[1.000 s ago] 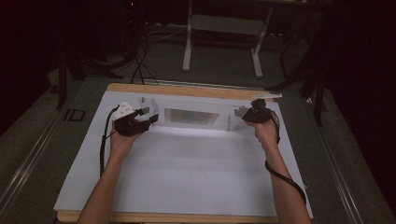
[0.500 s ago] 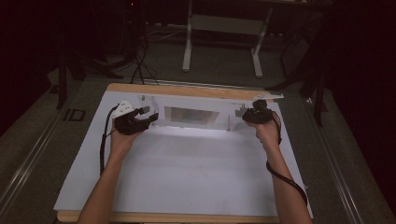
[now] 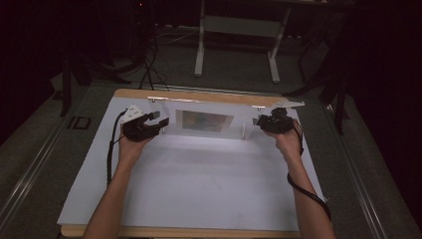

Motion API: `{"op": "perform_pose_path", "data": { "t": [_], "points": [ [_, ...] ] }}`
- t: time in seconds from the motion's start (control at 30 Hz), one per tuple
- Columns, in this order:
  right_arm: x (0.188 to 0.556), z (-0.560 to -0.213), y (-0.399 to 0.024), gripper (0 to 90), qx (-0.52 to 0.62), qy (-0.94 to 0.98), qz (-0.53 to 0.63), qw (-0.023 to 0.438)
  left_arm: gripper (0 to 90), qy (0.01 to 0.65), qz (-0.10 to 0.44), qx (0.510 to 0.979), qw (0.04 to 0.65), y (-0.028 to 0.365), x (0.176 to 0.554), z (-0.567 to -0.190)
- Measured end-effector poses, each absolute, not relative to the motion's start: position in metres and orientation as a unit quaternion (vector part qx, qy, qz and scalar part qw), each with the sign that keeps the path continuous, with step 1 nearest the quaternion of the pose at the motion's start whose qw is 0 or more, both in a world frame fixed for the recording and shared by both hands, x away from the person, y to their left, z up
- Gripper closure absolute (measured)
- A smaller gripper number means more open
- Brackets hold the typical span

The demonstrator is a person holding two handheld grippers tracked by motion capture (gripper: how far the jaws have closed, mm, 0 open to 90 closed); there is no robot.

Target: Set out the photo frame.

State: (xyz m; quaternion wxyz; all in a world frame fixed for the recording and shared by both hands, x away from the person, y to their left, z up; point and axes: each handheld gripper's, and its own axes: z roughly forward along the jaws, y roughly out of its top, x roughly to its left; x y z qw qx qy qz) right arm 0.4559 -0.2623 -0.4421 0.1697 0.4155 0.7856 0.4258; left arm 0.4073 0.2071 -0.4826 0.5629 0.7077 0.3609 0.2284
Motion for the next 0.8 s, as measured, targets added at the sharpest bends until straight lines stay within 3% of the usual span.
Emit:
{"op": "perform_pose_path", "data": {
  "t": [0.8],
  "points": [
    [0.443,-0.443,-0.271,65.6,0.397,0.792,0.430,0.172,49.4,0.362,0.235,0.710,0.556,0.207,0.415,-0.482]
  ]
}}
